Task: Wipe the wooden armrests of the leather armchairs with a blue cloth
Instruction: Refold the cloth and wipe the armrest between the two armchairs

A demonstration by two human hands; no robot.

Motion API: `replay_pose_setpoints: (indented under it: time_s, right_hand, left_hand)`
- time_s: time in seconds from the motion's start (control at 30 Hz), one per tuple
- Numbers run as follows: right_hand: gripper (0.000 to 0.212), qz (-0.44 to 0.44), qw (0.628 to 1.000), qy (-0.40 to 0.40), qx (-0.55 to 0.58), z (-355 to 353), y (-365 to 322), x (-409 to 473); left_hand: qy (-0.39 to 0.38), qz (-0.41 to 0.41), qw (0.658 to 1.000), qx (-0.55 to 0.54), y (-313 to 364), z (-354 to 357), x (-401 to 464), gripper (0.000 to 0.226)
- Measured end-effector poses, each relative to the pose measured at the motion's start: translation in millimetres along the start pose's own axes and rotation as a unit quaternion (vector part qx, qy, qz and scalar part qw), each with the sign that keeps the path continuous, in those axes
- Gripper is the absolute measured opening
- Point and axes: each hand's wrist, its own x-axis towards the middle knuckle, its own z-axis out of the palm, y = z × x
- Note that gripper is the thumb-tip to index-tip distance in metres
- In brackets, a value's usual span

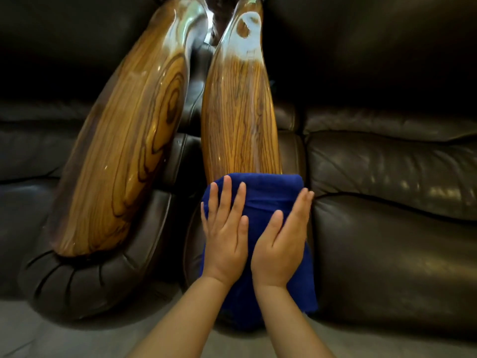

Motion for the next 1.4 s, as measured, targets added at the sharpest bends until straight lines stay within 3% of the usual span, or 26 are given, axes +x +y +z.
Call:
replay_pose_setpoints:
  time_s: [0.2,0.27,0.4,0.57,0.73,0.83,1.03,1.4]
  right_hand:
    - [0.055,0.059,0.992,0.073,0.079,1.8,-6.7,-0.2]
    - [0.054,0.038,0.994,0.086,0.060,3.6,-7.8,3.9]
    - [0.052,-0.024,0.998,0.038,-0.043,6.2,-7.2,9.5]
    - [0.057,-0.048,0.996,-0.025,-0.075,2.0,-9.5,18.6]
    - [0.059,-0.167,0.980,-0.087,-0.064,9.7,-25.1,72.0]
    - [0.053,-0.239,0.956,-0.128,-0.117,3.3,-13.7,56.9]
    - [0.055,-0.207,0.935,-0.167,-0.235,1.2,-10.3,49.0]
    - [0.059,-0.196,0.922,-0.184,-0.277,45.7,-54.2,127.7]
  left_hand:
    - [0.008,-0.001,0.999,0.038,6.0,-5.2,14.2,0.054]
    - [0.006,0.014,0.998,0.065,7.3,-5.6,21.9,0.054]
    - [-0.008,0.031,0.994,0.105,8.7,-4.5,34.3,0.054]
    - [-0.014,0.054,0.991,0.122,10.0,-6.0,40.9,0.053]
    - [0.018,0.043,0.994,0.094,10.6,-7.4,69.0,0.053]
    - [0.016,0.035,0.998,0.040,5.8,-11.5,66.3,0.054]
    - [0.004,-0.005,0.997,0.071,7.3,-10.1,62.5,0.053]
    - [-0.020,-0.037,0.991,0.129,5.3,-23.5,154.2,0.055]
